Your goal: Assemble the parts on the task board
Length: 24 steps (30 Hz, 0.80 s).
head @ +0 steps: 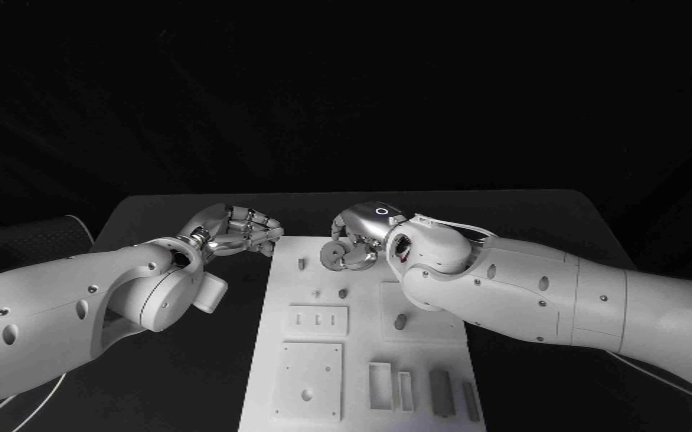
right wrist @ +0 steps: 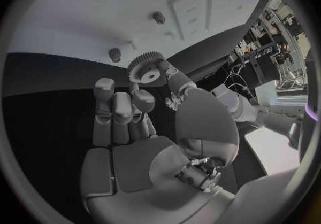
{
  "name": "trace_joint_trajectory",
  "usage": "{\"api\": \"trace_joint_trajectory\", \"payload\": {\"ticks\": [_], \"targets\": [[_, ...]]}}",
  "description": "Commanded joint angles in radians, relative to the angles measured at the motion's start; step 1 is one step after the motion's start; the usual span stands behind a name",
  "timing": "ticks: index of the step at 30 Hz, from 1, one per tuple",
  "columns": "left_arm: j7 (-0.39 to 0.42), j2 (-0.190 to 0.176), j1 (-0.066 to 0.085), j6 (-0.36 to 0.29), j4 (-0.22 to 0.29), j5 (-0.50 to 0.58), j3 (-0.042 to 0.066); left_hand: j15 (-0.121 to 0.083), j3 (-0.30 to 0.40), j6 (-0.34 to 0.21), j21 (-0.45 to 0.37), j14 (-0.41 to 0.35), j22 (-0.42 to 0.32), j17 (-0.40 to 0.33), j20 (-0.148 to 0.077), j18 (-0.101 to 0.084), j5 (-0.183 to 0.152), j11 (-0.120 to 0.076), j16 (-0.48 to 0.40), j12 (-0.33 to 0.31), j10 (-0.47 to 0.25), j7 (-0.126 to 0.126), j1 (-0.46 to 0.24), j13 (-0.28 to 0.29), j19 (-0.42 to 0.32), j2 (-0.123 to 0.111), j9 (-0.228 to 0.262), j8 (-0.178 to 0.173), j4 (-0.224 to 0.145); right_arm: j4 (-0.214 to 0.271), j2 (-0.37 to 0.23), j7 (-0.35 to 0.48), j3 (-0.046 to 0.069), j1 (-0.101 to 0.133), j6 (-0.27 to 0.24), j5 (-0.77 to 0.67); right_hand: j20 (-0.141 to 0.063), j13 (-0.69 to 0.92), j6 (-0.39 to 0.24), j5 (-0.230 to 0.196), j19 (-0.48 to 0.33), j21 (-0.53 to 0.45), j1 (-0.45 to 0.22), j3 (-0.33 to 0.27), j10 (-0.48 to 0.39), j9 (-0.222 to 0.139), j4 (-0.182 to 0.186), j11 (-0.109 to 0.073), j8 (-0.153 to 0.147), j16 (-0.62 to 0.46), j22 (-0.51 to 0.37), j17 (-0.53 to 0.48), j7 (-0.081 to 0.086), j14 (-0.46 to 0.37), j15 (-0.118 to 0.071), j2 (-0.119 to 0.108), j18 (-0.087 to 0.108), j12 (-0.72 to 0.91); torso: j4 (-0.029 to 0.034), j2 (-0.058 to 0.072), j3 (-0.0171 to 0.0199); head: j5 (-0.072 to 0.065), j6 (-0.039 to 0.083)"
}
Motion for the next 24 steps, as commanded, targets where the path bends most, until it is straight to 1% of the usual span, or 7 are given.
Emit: {"api": "trace_joint_trajectory", "payload": {"ticks": [1, 4, 8, 9, 15, 20, 24], "targets": [[0.011, 0.003, 0.001, -0.003, 0.002, -0.002, 0.001, 0.002, 0.001, 0.008, -0.006, 0.007, 0.001, 0.001, -0.006, 0.006, 0.002, 0.003, -0.006, -0.007, 0.007, 0.002, 0.004, 0.002, 0.003, -0.004, 0.002, -0.005, 0.000, -0.016, 0.013, -0.008, -0.012, 0.000, 0.015, -0.023, -0.005, -0.002, 0.007, 0.007, 0.002, 0.006, 0.007, 0.005, 0.004, 0.012, 0.004, -0.004, 0.010, 0.003, 0.010, -0.002, -0.001, 0.006, 0.000, 0.003, 0.063, -0.005, -0.0013, 0.000, 0.0020, 0.000, -0.001], [0.011, 0.005, 0.001, -0.002, 0.003, -0.002, 0.001, 0.003, 0.001, 0.008, -0.006, 0.008, 0.001, 0.001, -0.006, 0.006, 0.002, 0.003, -0.006, -0.007, 0.007, 0.002, 0.004, 0.002, 0.003, -0.004, 0.002, -0.005, 0.000, -0.036, 0.028, -0.008, -0.031, 0.000, 0.014, -0.027, -0.005, -0.002, 0.006, 0.007, 0.002, 0.006, 0.007, 0.005, 0.004, 0.012, 0.005, -0.004, 0.010, 0.003, 0.010, -0.002, -0.001, 0.006, 0.000, 0.004, 0.063, -0.005, -0.0005, 0.000, 0.0015, 0.000, 0.000], [0.011, 0.005, 0.001, -0.002, 0.001, -0.002, 0.001, 0.003, 0.001, 0.008, -0.006, 0.008, 0.001, 0.002, -0.006, 0.006, 0.002, 0.003, -0.006, -0.007, 0.007, 0.002, 0.003, 0.002, 0.003, -0.004, 0.002, -0.005, 0.000, -0.053, 0.040, -0.012, -0.044, -0.002, 0.004, -0.046, -0.005, -0.002, 0.006, 0.007, 0.002, 0.005, 0.007, 0.005, 0.004, 0.012, 0.004, -0.004, 0.009, 0.003, 0.010, -0.003, -0.001, 0.006, 0.000, 0.004, 0.063, -0.005, 0.0012, 0.001, 0.0023, 0.004, -0.004], [0.011, 0.005, 0.001, -0.002, 0.001, -0.002, 0.001, 0.002, 0.001, 0.008, -0.006, 0.008, 0.001, 0.002, -0.006, 0.006, 0.002, 0.003, -0.006, -0.007, 0.007, 0.002, 0.003, 0.002, 0.003, -0.004, 0.002, -0.005, 0.000, -0.055, 0.041, -0.014, -0.046, -0.002, 0.001, -0.050, -0.005, -0.002, 0.006, 0.007, 0.002, 0.005, 0.007, 0.005, 0.004, 0.012, 0.004, -0.004, 0.009, 0.003, 0.010, -0.002, -0.001, 0.007, 0.000, 0.004, 0.063, -0.005, 0.0021, 0.001, 0.0021, 0.004, -0.005], [0.011, 0.005, 0.001, -0.001, 0.000, -0.002, 0.001, 0.002, 0.001, 0.008, -0.006, 0.008, 0.001, 0.002, -0.006, 0.007, 0.002, 0.003, -0.007, -0.007, 0.007, 0.002, 0.003, 0.002, 0.003, -0.004, 0.002, -0.005, -0.001, -0.064, 0.050, -0.022, -0.050, -0.006, -0.008, -0.065, -0.005, -0.002, 0.006, 0.008, 0.003, 0.005, 0.008, 0.005, 0.004, 0.012, 0.004, -0.004, 0.009, 0.003, 0.010, -0.001, -0.001, 0.007, 0.000, 0.003, 0.063, -0.005, -0.0004, 0.000, 0.0008, 0.006, -0.007], [0.012, 0.005, 0.001, 0.001, 0.001, -0.002, 0.001, 0.002, 0.001, 0.008, -0.006, 0.008, 0.002, 0.003, -0.006, 0.006, 0.002, 0.003, -0.007, -0.008, 0.007, 0.002, 0.003, 0.002, 0.003, -0.004, 0.002, -0.006, -0.001, -0.069, 0.055, -0.028, -0.050, -0.010, -0.025, -0.071, -0.005, -0.002, 0.006, 0.008, 0.003, 0.005, 0.008, 0.005, 0.004, 0.012, 0.003, -0.004, 0.009, 0.003, 0.010, 0.000, -0.001, 0.009, 0.000, 0.004, 0.063, -0.006, -0.0019, 0.000, 0.0021, 0.010, -0.006], [0.011, 0.003, 0.001, 0.000, 0.001, -0.002, 0.001, 0.002, 0.001, 0.008, -0.007, 0.008, 0.002, 0.003, -0.006, 0.007, 0.002, 0.003, -0.008, -0.008, 0.007, 0.002, 0.003, 0.002, 0.003, -0.004, 0.002, -0.006, -0.001, -0.072, 0.054, -0.030, -0.050, -0.010, -0.027, -0.072, -0.005, -0.002, 0.006, 0.008, 0.003, 0.005, 0.008, 0.005, 0.004, 0.012, 0.003, -0.005, 0.009, 0.003, 0.010, 0.000, -0.002, 0.009, -0.001, 0.004, 0.063, -0.006, -0.0017, 0.000, 0.0020, 0.010, -0.007]]}}
